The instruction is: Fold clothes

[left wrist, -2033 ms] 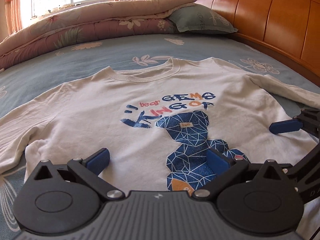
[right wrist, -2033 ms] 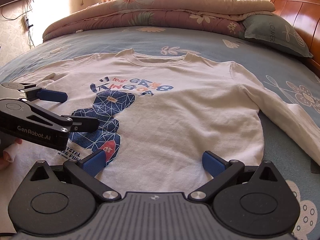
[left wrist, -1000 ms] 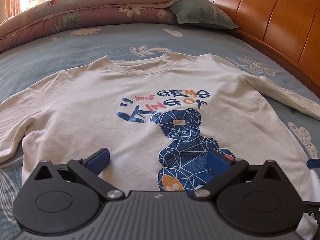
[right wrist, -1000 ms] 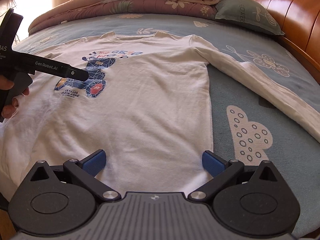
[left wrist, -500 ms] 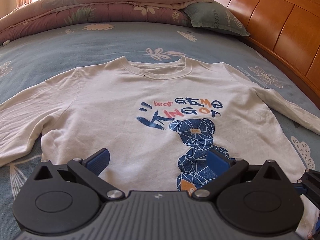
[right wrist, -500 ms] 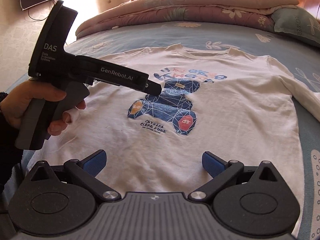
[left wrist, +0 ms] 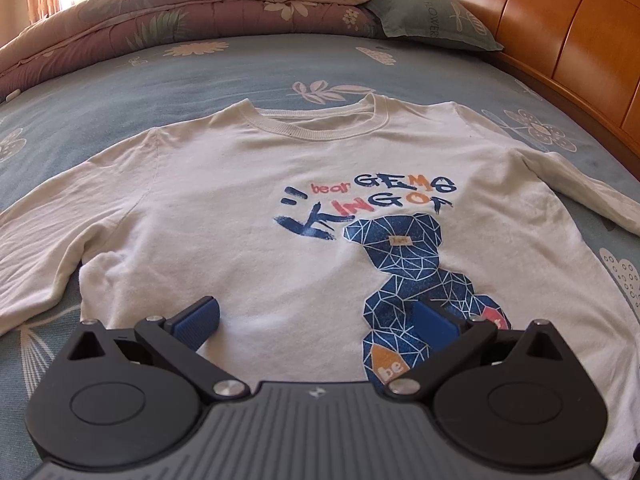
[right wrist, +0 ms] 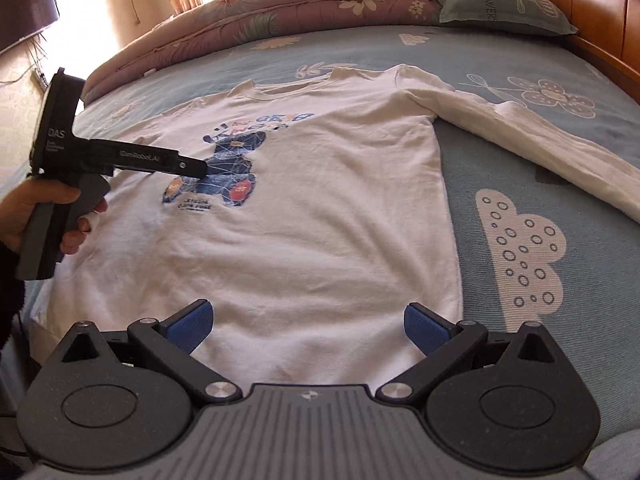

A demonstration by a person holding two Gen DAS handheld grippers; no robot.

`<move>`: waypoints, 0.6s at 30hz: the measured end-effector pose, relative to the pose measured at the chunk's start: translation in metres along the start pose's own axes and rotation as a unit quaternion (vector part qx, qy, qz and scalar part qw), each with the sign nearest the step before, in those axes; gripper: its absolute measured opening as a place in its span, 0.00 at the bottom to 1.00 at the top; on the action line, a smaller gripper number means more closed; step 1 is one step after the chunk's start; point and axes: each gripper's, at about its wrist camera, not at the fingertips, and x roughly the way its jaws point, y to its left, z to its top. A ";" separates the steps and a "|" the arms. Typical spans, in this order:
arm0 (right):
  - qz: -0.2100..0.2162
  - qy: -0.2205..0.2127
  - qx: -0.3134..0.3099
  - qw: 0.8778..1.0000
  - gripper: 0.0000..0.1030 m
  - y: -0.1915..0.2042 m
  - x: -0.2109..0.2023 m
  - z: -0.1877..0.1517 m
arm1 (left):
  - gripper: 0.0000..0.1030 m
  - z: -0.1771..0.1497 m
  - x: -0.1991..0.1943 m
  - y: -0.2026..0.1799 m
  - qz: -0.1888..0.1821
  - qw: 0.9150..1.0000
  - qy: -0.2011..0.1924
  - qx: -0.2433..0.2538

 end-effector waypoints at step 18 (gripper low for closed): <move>-0.062 -0.011 0.049 0.997 1.00 -0.024 -0.039 -0.023 | 0.99 0.003 -0.018 -0.012 -0.051 0.998 -0.025 0.007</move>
